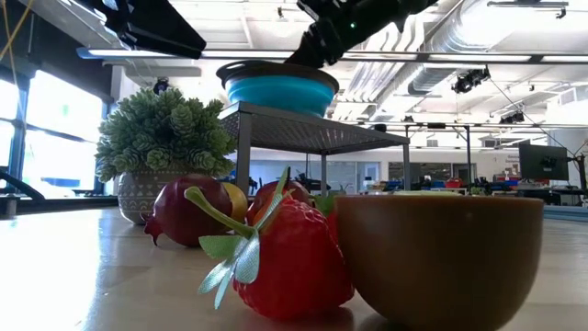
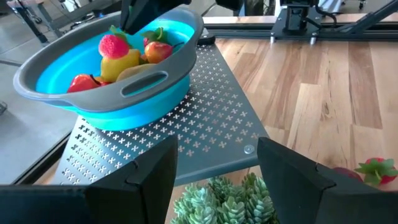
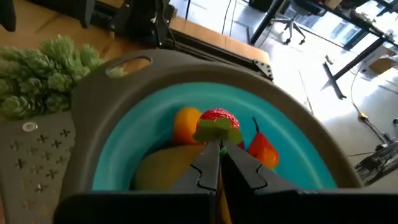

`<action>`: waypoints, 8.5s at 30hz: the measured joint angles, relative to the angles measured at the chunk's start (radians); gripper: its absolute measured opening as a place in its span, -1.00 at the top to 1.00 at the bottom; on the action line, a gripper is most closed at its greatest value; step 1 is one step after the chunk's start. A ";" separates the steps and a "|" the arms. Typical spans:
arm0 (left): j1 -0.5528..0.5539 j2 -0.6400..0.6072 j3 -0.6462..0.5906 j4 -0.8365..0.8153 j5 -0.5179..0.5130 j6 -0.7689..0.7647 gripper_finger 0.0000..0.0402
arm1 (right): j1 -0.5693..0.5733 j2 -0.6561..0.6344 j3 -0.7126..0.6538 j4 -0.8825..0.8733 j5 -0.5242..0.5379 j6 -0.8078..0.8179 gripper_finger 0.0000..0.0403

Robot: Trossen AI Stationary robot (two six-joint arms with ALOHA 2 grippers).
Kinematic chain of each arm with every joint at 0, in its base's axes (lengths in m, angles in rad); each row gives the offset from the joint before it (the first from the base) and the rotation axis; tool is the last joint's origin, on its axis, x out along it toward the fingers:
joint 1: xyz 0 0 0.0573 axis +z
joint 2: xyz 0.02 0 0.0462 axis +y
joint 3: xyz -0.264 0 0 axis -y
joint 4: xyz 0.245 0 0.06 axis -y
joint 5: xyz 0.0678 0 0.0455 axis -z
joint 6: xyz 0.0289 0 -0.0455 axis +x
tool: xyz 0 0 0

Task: Pick & Place Fruit
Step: Put the strawberry into the blue strainer bowl on the shelf, then put the kiwi into the blue strainer bowl on the shelf

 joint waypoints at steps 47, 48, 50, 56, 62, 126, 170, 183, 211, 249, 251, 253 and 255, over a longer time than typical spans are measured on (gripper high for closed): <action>0.000 0.000 0.000 -0.008 0.040 0.008 -0.09 | 0.197 -0.166 0.000 -0.147 0.075 0.218 0.99; 0.000 0.000 0.000 -0.008 0.042 0.008 -0.09 | 0.222 -0.166 0.000 -0.156 0.087 0.238 0.99; 0.000 0.000 0.000 -0.008 0.052 0.008 -0.09 | 0.274 -0.166 0.000 -0.184 0.138 0.277 0.99; 0.000 0.000 0.000 -0.008 0.120 0.007 -0.09 | 0.469 -0.166 0.000 -0.224 0.371 0.412 0.99; 0.000 0.000 0.000 -0.006 0.149 0.000 -0.09 | 0.647 -0.166 0.000 -0.217 0.545 0.530 0.99; -0.001 0.000 0.000 -0.034 0.311 0.022 -0.09 | 0.880 0.375 0.321 -0.446 0.304 1.058 -0.38; -0.001 0.000 0.000 -0.066 0.310 0.020 -0.09 | 0.882 0.475 0.077 -0.061 0.255 1.020 -0.55; -0.001 0.000 0.000 -0.077 0.310 -0.001 -0.09 | 0.878 0.475 0.077 -0.050 0.262 1.020 -0.34; -0.001 0.000 0.000 -0.077 0.310 -0.002 -0.09 | 0.865 0.378 0.079 -0.056 0.287 1.031 -0.24; -0.001 0.000 0.000 -0.073 0.269 -0.001 -0.09 | 0.279 -0.136 0.079 -0.098 0.381 0.423 -0.20; -0.001 0.000 0.000 -0.074 0.225 -0.001 -0.09 | 0.232 -0.130 0.079 -0.096 0.367 0.409 -0.20; 0.000 0.000 0.000 -0.074 0.185 0.000 -0.09 | 0.186 -0.123 0.079 -0.096 0.323 0.394 -0.20; 0.000 0.000 0.000 -0.074 0.153 0.005 -0.09 | 0.141 -0.117 0.079 -0.099 0.273 0.391 -0.20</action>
